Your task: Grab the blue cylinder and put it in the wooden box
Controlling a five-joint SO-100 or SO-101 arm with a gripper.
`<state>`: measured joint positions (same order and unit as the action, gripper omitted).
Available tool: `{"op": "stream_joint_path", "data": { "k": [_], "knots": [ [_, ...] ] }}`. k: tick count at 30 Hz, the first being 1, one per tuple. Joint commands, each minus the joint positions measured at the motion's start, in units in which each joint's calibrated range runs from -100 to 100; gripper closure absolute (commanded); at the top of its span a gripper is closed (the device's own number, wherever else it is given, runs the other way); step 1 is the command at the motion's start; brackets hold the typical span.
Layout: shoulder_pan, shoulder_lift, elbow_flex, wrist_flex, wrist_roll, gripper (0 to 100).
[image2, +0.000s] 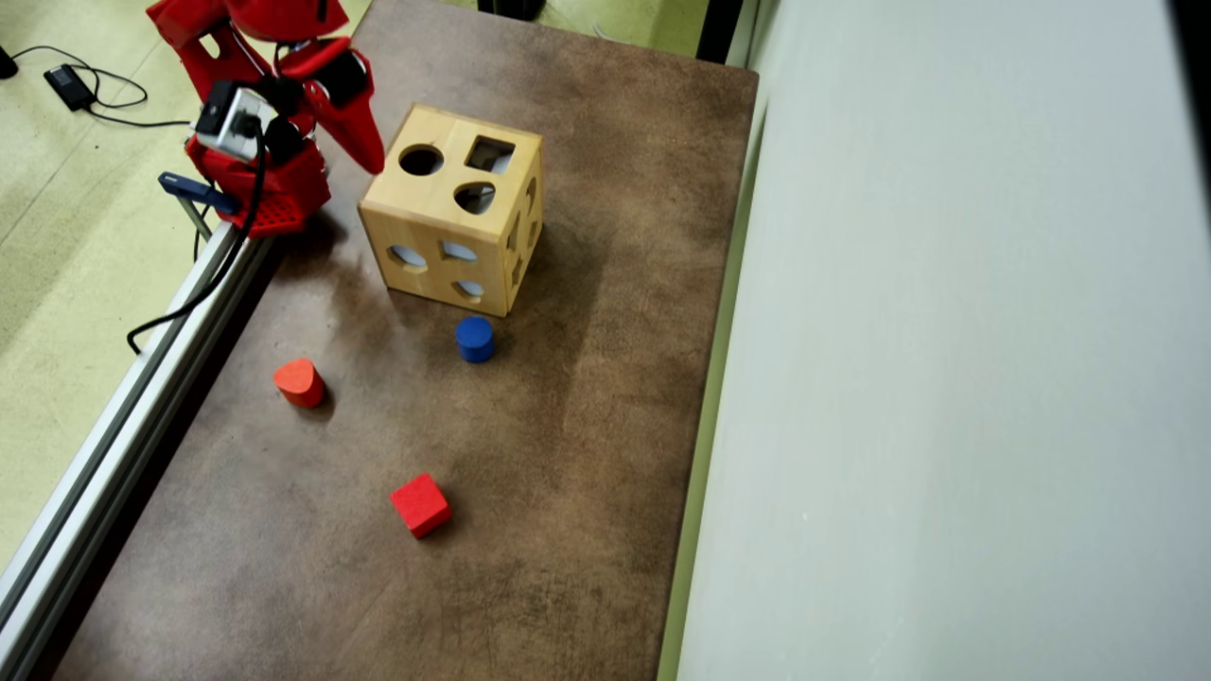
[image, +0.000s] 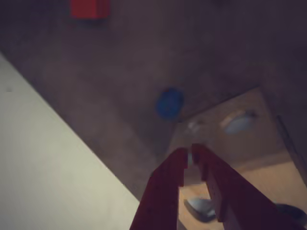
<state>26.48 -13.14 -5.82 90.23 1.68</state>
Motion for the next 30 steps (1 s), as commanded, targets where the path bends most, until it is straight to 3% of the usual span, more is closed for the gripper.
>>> {"op": "stream_joint_path", "data": {
  "k": [1,18,30],
  "knots": [
    [3.09,9.19,-2.23,-7.85,0.34,98],
    [-0.03,34.83,-2.32,-37.44,0.39,98],
    [-9.69,35.00,-2.23,-38.81,0.39,98]
  ]
}}
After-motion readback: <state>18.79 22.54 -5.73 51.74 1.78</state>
